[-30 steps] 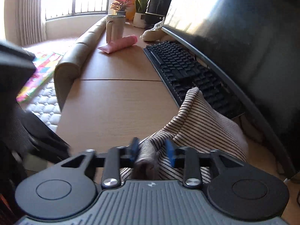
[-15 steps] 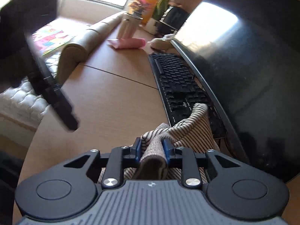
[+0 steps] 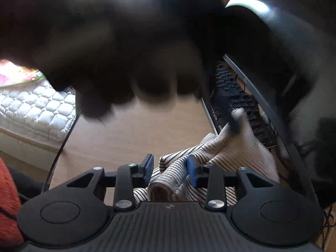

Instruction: Fold clothes

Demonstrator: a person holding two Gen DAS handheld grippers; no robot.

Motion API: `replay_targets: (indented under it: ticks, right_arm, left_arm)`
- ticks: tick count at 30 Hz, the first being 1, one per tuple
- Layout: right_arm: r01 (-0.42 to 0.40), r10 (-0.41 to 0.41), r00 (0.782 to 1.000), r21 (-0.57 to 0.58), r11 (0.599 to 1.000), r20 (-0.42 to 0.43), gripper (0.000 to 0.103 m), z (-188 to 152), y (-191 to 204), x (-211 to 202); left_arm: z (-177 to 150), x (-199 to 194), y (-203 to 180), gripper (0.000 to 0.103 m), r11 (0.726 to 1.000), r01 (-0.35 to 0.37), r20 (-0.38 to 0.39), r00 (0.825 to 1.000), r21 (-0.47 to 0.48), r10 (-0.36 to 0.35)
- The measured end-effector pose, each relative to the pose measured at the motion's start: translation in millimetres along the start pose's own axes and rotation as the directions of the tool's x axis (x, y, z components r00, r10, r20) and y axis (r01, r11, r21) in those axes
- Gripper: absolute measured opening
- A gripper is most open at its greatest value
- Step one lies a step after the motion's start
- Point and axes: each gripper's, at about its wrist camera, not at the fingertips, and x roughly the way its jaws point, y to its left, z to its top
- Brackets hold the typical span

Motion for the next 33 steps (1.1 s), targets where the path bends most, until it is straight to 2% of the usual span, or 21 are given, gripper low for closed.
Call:
replay_targets:
  ticks: [2, 5, 8, 11, 13, 14, 16, 17, 18, 19, 20, 24, 26, 29, 30, 33]
  right_arm:
    - [0.006, -0.006, 1.0, 0.043, 0.999, 0.01, 0.057, -0.7, -11.1, -16.2]
    - [0.008, -0.016, 0.999, 0.19, 0.982, 0.04, 0.067, -4.1, -42.2, -45.4]
    - [0.013, -0.046, 0.996, 0.409, 0.913, 0.07, 0.067, -9.7, -81.9, -62.3]
    - [0.031, -0.058, 0.998, 0.519, 0.854, 0.036, 0.067, -22.0, -95.9, -43.5]
    - [0.064, -0.051, 0.998, 0.5, 0.864, -0.039, 0.068, -28.0, -82.4, -14.0]
    - [0.113, -0.083, 0.993, 0.438, 0.892, -0.086, 0.071, -31.1, -64.4, 2.9]
    - [0.193, -0.176, 0.981, 0.321, 0.927, -0.083, 0.073, -34.2, -40.9, 12.1]
    - [0.187, -0.168, 0.982, 0.33, 0.925, -0.088, 0.073, -31.0, -42.1, 11.2]
    - [0.152, -0.13, 0.988, 0.387, 0.909, -0.082, 0.074, -30.0, -53.4, 5.9]
    - [0.114, -0.09, 0.993, 0.445, 0.888, -0.074, 0.076, -29.2, -65.2, 0.3]
    - [0.077, -0.06, 0.997, 0.524, 0.848, -0.05, 0.08, -31.1, -82.3, -9.7]
    - [0.098, -0.117, 0.993, 0.718, 0.689, -0.024, 0.097, -50.8, -132.5, -33.0]
    - [0.067, -0.059, 0.997, 0.798, 0.599, -0.039, 0.099, -70.6, -152.8, -23.6]
    - [0.04, 0.006, 0.999, 0.846, 0.532, -0.051, 0.099, -95.8, -146.3, -2.9]
    - [0.032, 0.013, 0.999, 0.852, 0.522, -0.045, 0.099, -101.5, -139.8, 1.2]
    - [-0.07, 0.075, 0.996, 0.914, 0.399, 0.044, 0.099, -118.4, -136.0, 6.9]
  left_arm:
    - [-1.4, 3.3, 8.8, 0.071, 1.0, 0.003, -0.005, 1.0, -0.011, -0.003]
    - [-0.7, 6.1, 10.8, 0.071, 1.0, 0.004, -0.012, 1.0, 0.001, -0.004]
    - [-1.5, 10.0, 9.4, 0.071, 1.0, -0.006, -0.018, 1.0, 0.026, 0.007]
    - [-4.3, 9.0, 7.5, 0.071, 1.0, -0.007, -0.019, 1.0, 0.028, 0.007]
    - [-5.4, 8.8, 7.7, 0.071, 1.0, -0.006, -0.023, 1.0, 0.026, 0.006]
    - [-5.7, 8.2, 8.5, 0.071, 1.0, -0.007, -0.026, 1.0, 0.029, 0.008]
    - [-6.0, 4.9, 9.1, 0.071, 0.999, -0.014, -0.027, 1.0, 0.047, 0.016]
    - [-5.7, 4.2, 9.2, 0.071, 0.999, -0.012, -0.031, 0.999, 0.051, 0.014]
    - [-5.2, 3.8, 9.4, 0.071, 0.998, -0.01, -0.034, 0.999, 0.054, 0.012]
    - [-4.8, 3.8, 9.7, 0.071, 0.998, -0.011, -0.037, 0.999, 0.055, 0.013]
    - [-4.8, 4.0, 9.8, 0.071, 0.998, -0.011, -0.037, 0.999, 0.057, 0.013]
    - [-6.4, 3.5, 11.0, 0.072, 0.998, -0.002, -0.034, 0.999, 0.064, 0.004]
    - [-6.3, 2.1, 13.0, 0.072, 0.998, 0.007, -0.035, 0.999, 0.061, -0.005]
    - [-6.0, -0.1, 16.6, 0.071, 0.998, 0.023, -0.039, 0.999, 0.056, -0.02]
    - [-6.2, -0.8, 17.7, 0.071, 0.998, 0.027, -0.04, 0.999, 0.054, -0.025]
    - [-6.6, -1.4, 20.4, 0.071, 0.998, 0.04, -0.039, 0.999, 0.051, -0.038]
